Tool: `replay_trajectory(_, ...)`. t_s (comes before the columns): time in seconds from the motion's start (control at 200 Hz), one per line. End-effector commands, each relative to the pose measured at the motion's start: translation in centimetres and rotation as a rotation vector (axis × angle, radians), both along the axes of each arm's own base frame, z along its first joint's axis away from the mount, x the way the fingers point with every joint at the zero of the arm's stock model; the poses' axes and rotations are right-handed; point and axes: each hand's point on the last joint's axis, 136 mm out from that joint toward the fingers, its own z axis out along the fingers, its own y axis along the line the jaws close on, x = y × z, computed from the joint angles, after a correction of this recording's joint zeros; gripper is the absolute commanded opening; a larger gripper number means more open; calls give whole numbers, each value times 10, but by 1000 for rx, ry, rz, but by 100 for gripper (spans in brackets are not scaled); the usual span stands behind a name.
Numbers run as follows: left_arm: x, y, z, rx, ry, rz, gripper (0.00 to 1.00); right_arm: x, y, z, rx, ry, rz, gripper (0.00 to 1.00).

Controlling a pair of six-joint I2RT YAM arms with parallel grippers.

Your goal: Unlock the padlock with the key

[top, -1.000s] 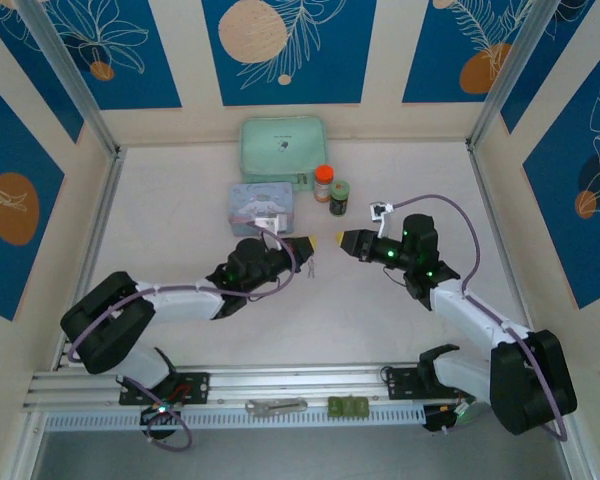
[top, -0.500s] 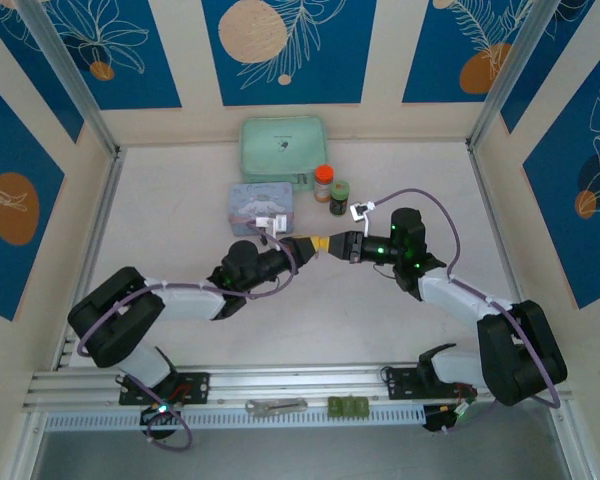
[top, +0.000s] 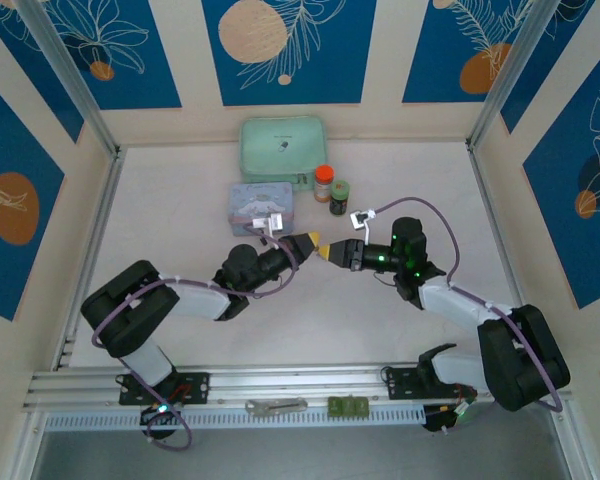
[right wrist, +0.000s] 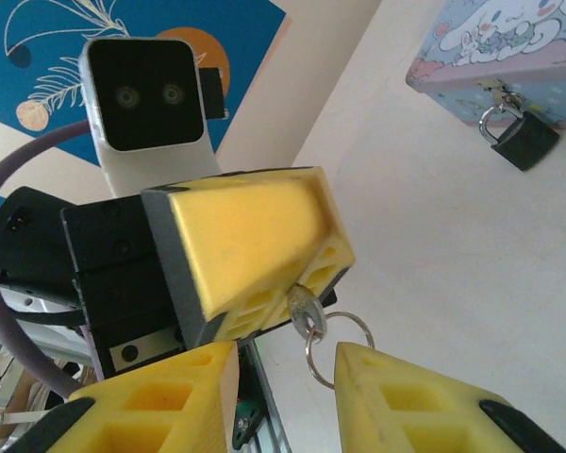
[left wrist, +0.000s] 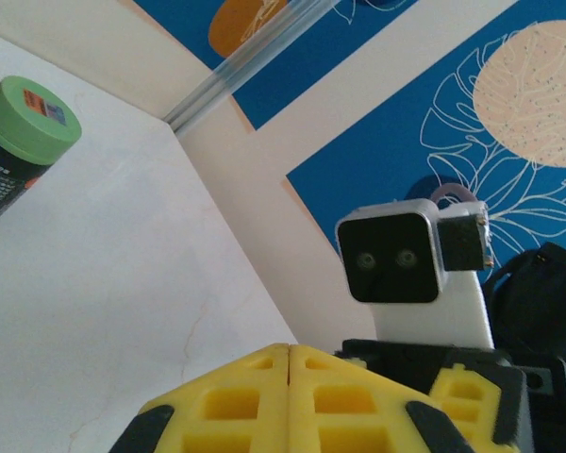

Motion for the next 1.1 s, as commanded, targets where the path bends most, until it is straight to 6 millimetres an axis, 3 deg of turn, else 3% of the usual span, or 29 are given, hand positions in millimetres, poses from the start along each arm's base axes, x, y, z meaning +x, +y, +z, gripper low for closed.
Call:
replay_trajectory(0.0,4,4,12,-57,-8,26,0,-7,2,10,28,-32,27,33)
replay_trajectory(0.77,1,-3,21,-163,18,-31,0,7,6,3,38,-50,2,35)
replay_trajectory(1.095,0,-1,19,-151,21,-22,0,12,-10,8,-15,-90,-78,39)
